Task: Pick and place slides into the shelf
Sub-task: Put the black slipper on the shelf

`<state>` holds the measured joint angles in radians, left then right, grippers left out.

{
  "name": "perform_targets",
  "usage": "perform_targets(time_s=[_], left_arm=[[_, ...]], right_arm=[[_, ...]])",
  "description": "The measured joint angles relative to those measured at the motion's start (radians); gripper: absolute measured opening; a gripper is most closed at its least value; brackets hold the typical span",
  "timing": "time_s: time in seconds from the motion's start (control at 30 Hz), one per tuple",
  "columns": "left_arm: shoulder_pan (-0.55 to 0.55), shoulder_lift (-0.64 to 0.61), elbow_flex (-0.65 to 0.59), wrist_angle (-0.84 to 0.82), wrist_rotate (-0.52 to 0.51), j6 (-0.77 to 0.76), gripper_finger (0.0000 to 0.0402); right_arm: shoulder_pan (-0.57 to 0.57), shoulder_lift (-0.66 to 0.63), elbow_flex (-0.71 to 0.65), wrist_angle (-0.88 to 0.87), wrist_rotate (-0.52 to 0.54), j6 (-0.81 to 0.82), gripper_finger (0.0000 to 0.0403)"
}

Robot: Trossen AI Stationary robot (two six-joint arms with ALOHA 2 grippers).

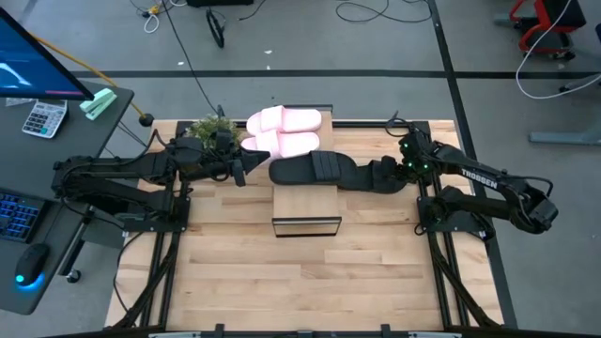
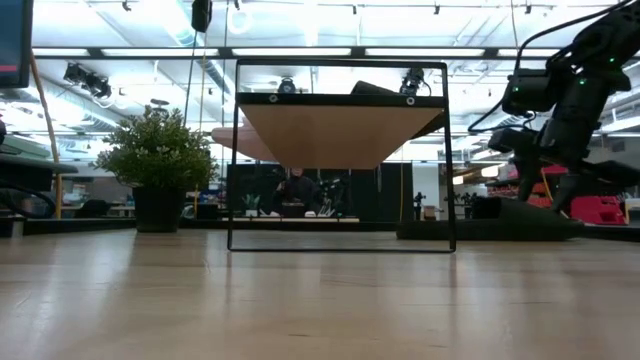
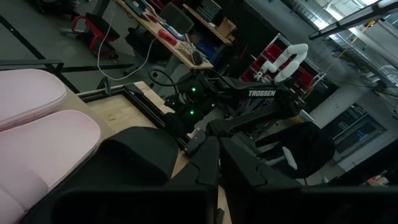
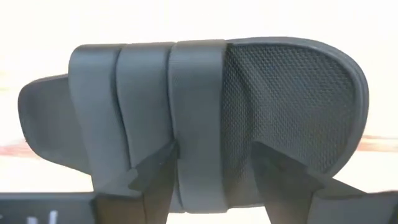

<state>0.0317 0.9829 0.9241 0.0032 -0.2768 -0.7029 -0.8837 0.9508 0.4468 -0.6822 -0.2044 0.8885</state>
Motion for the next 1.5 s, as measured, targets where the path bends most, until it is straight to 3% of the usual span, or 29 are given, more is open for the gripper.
perform_targets(time_s=[0.37,0.77,1.27,1.4,1.5], left_arm=[[0.0,0.0,0.0,0.0,0.0,-0.011,0.0024],[0.0,0.0,0.0,0.0,-0.009,-0.011,0.0021],[0.0,0.0,0.0,0.0,-0.011,-0.018,0.0018],[0.0,0.0,0.0,-0.001,-0.011,-0.019,0.0024],[0.0,0.0,0.0,-0.001,-0.012,-0.019,0.0024]], right_arm=[[0.0,-0.052,0.0,0.025,-0.048,0.009,0.0208],[0.0,-0.085,-0.019,0.033,-0.03,0.009,0.021],[0.0,-0.085,-0.13,0.254,-0.105,0.064,0.021],[0.0,-0.086,-0.14,0.271,-0.105,0.061,0.018],[0.0,-0.086,-0.14,0.272,-0.102,0.054,0.0112]])
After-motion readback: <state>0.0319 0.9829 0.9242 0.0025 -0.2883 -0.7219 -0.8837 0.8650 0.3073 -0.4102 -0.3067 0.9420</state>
